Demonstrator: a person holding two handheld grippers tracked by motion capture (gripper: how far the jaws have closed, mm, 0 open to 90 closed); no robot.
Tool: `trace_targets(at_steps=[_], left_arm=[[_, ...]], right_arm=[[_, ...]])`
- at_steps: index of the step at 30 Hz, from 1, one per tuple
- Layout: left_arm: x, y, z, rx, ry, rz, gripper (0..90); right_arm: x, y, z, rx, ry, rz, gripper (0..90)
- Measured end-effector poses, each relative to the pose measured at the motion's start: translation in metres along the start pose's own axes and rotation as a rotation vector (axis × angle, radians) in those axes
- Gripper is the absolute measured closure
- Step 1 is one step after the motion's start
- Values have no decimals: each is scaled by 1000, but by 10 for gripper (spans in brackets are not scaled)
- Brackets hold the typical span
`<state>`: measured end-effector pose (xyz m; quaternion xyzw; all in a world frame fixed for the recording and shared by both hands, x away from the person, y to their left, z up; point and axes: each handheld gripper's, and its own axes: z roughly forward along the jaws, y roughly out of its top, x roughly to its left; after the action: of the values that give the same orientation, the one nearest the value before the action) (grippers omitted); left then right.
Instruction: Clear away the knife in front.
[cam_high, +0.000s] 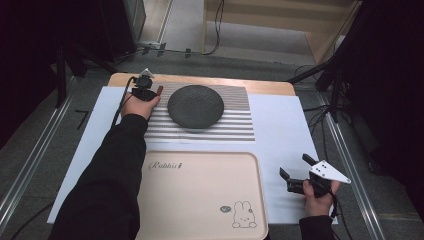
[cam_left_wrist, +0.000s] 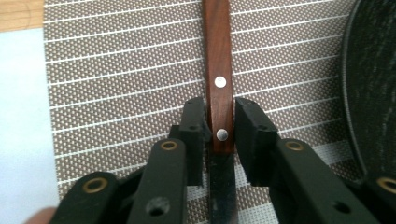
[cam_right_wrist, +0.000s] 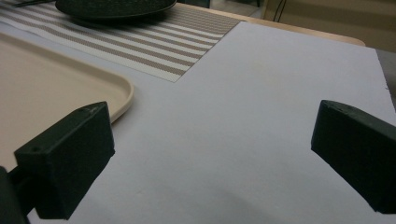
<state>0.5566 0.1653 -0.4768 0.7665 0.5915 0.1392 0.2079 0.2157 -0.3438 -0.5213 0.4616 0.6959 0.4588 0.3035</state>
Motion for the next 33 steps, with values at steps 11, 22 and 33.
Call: trace_targets(at_steps=[11, 22, 33], left_arm=[[1, -4, 0, -27, -8, -24, 763], [0, -5, -2, -39, -9, -19, 766], [2, -5, -18, -67, -40, -15, 766]], right_arm=[[0, 0, 0, 2, 3, 2, 0], [0, 0, 1, 3, 7, 2, 0], [0, 0, 0, 1, 8, 3, 0]])
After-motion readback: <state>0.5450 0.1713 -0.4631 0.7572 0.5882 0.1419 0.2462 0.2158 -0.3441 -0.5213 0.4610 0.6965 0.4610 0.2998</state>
